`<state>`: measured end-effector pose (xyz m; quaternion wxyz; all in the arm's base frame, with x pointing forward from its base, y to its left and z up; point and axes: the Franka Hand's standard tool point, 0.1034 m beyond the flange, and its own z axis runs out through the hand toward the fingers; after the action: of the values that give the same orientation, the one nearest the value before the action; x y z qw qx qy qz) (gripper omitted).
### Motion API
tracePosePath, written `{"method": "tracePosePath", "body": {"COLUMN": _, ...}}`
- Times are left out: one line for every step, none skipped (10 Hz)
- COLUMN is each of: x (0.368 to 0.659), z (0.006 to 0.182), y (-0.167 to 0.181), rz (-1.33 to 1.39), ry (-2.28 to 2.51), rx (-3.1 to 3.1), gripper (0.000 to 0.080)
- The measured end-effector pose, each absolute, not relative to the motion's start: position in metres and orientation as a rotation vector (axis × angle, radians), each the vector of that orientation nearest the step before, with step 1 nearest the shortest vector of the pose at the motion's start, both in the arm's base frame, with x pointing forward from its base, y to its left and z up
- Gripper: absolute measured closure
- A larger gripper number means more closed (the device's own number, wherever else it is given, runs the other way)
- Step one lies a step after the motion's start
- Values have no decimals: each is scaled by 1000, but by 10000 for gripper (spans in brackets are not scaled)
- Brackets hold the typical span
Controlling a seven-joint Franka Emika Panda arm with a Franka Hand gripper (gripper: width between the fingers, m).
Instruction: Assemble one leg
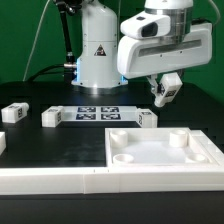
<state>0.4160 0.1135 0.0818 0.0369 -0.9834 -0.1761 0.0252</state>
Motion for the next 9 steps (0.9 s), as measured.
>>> {"method": "tracePosePath", "body": {"x": 424, "z": 83, "y": 111, "rz": -77, "ry": -595, "rx": -3013, "gripper": 511}}
{"method": "tracePosePath", "body": {"x": 436, "z": 88, "y": 101, "rz": -116, "ry": -646, "rx": -2999, "gripper": 511}}
{"method": "tracePosePath", "body": {"x": 454, "z": 97, "y": 96, "rz": -155, "ry": -643, "rx": -2998, "gripper": 511}}
{"method": "tracePosePath", "body": {"x": 468, "z": 102, "y": 97, "rz": -155, "ry": -621, "rx": -2997, "gripper": 511}}
{"method": "tracePosePath", "body": {"x": 482, "z": 102, "y": 100, "rz": -159, "ry": -604, "rx": -2992, "gripper": 511}}
{"method": "tracePosePath", "body": {"x": 496, "z": 100, "y": 104, "rz": -155, "ry": -588, "rx": -2985, "gripper": 511}}
{"method": "tracePosePath", "body": {"x": 511, "z": 100, "y": 109, "rz": -129, "ry": -523, "rx": -2985, "gripper": 511}}
{"method": "tracePosePath", "body": {"x": 526, "z": 103, "y": 113, "rz": -132, "ry": -483, "rx": -2982, "gripper": 511}}
{"method": "tracePosePath", "body": {"x": 524, "z": 101, "y": 113, "rz": -138, "ry": -497, "rx": -2981, "gripper": 511}}
